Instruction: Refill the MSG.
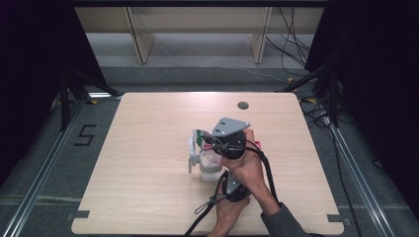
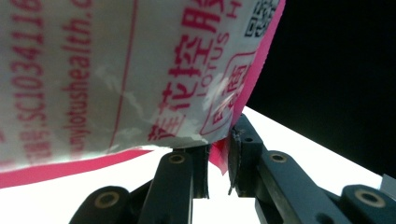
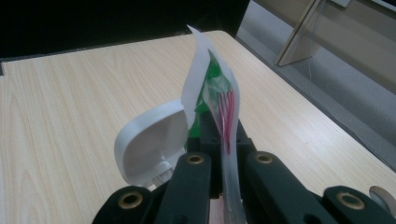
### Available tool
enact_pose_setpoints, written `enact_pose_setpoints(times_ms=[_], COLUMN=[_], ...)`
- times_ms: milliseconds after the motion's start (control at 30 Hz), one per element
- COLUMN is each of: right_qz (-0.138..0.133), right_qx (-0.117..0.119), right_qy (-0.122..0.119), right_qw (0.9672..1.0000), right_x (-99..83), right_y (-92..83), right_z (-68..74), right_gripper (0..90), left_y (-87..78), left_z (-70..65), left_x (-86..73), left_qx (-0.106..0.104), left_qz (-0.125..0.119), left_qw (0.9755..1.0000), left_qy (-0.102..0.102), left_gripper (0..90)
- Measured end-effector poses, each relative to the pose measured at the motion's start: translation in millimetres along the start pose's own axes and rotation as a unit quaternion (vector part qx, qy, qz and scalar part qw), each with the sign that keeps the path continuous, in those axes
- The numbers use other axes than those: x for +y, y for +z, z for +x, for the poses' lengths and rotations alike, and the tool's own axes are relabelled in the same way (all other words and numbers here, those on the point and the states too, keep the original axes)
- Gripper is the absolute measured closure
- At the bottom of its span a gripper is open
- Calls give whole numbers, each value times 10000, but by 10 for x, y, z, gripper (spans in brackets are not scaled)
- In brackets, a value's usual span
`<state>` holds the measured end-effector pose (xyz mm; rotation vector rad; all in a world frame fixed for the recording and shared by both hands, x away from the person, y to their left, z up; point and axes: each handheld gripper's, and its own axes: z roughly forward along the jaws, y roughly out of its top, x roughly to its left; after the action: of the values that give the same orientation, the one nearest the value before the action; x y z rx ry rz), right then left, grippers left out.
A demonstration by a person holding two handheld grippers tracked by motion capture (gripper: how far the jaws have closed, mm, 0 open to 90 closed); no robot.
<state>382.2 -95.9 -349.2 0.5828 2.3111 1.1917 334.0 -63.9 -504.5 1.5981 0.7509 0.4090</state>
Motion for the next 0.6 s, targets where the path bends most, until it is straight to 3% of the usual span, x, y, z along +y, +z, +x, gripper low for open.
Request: enact_pose_setpoints(times_ms=[500, 567, 600], right_qz=[29, 69, 70], right_qx=[65, 64, 66], right_qy=[50, 47, 49], right_qw=[10000, 9999, 9999], right_x=[-3, -12, -11], right_y=[12, 33, 33], right_z=[0, 1, 4], right_gripper=[899, 899, 899], left_y=[15, 37, 19], left_z=[6, -18, 6], left_x=[-3, -9, -4], left_qx=[1, -3, -4], left_qz=[26, -148, -3], left_qw=[10000, 9997, 10000], left_qy=[17, -202, 2], left_gripper=[792, 792, 792])
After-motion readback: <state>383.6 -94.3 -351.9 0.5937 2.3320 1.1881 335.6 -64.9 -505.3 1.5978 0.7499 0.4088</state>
